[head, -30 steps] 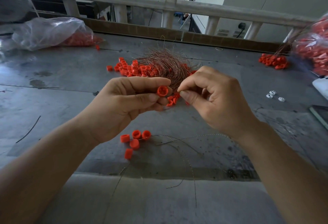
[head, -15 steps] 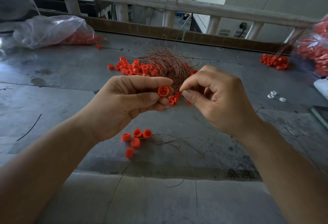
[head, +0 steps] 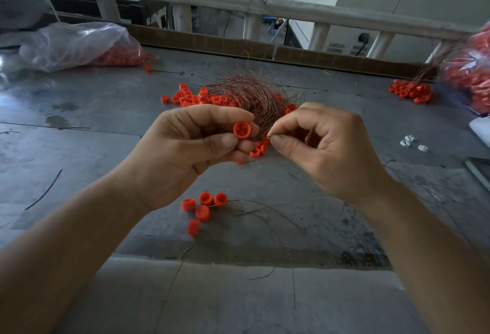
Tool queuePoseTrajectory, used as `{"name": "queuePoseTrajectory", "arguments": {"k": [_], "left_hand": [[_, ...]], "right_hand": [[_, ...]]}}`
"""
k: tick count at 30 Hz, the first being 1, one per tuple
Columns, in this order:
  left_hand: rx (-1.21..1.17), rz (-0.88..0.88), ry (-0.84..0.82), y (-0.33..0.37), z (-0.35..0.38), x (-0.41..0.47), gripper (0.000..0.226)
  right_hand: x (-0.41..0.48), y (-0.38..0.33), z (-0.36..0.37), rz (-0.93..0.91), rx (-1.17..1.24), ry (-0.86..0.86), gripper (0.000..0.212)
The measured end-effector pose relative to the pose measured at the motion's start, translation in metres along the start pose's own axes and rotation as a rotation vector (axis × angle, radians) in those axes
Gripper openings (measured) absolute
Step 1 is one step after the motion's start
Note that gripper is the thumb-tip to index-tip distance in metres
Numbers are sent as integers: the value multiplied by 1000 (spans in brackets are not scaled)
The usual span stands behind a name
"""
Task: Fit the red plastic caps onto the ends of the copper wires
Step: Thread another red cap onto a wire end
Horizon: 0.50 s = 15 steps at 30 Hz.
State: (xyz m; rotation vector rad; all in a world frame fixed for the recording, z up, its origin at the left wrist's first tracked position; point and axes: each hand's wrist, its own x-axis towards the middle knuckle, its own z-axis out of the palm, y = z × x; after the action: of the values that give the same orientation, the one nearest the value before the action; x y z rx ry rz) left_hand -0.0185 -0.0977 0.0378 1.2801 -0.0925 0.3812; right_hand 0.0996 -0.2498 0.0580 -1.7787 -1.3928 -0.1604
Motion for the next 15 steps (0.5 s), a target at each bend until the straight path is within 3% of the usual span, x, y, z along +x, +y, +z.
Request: {"name": "queuePoseTrajectory", "arguments": {"k": [12,15], "left_hand": [[-70,-28,-93,-3,-1,1,23],[-64,-35,-73,-4,-3,2,23]], "right_hand": [[-1,1,9,26,92,-138,7],[4,10,-1,144,94,-198,12]]}}
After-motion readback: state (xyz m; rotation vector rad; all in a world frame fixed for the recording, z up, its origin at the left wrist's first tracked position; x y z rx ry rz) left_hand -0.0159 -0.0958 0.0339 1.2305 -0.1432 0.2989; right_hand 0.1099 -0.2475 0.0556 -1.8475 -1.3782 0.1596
